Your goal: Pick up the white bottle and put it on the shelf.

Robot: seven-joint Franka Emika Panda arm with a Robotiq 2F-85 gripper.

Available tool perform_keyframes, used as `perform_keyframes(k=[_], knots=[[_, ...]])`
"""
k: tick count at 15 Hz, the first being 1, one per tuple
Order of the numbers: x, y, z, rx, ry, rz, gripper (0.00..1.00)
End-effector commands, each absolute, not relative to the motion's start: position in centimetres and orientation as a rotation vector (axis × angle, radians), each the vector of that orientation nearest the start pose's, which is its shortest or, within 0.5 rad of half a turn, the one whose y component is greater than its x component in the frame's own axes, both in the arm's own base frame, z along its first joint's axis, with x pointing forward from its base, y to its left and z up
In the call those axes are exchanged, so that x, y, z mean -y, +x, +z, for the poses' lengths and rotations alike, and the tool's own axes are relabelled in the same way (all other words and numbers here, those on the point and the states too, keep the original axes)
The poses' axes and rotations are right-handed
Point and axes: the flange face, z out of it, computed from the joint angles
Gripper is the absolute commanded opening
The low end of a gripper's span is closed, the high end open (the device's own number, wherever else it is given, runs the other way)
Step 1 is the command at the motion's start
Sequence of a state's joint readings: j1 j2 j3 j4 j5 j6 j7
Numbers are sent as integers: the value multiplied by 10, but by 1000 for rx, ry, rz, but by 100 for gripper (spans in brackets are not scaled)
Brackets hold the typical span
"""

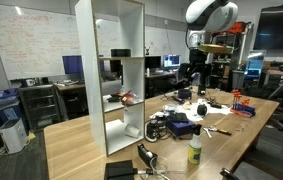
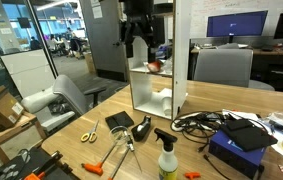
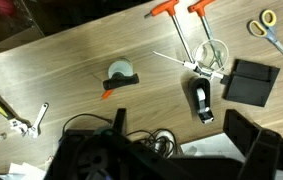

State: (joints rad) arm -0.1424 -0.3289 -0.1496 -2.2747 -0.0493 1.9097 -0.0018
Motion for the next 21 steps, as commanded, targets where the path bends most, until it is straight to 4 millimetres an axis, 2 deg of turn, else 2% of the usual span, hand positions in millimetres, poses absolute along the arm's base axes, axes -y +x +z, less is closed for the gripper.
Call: perform_keyframes(k=[1,5,9,11,18,21], knots=[[142,430,479,-503,-3072,134,100],[161,432,465,-657,-2915,246,100],[197,442,446,-843,-2760,291,100],[216,453,434,-936,-2685,301,100],[276,493,385,-1181,-2471,345,100],[301,500,358,-1252,-2380,405,100]])
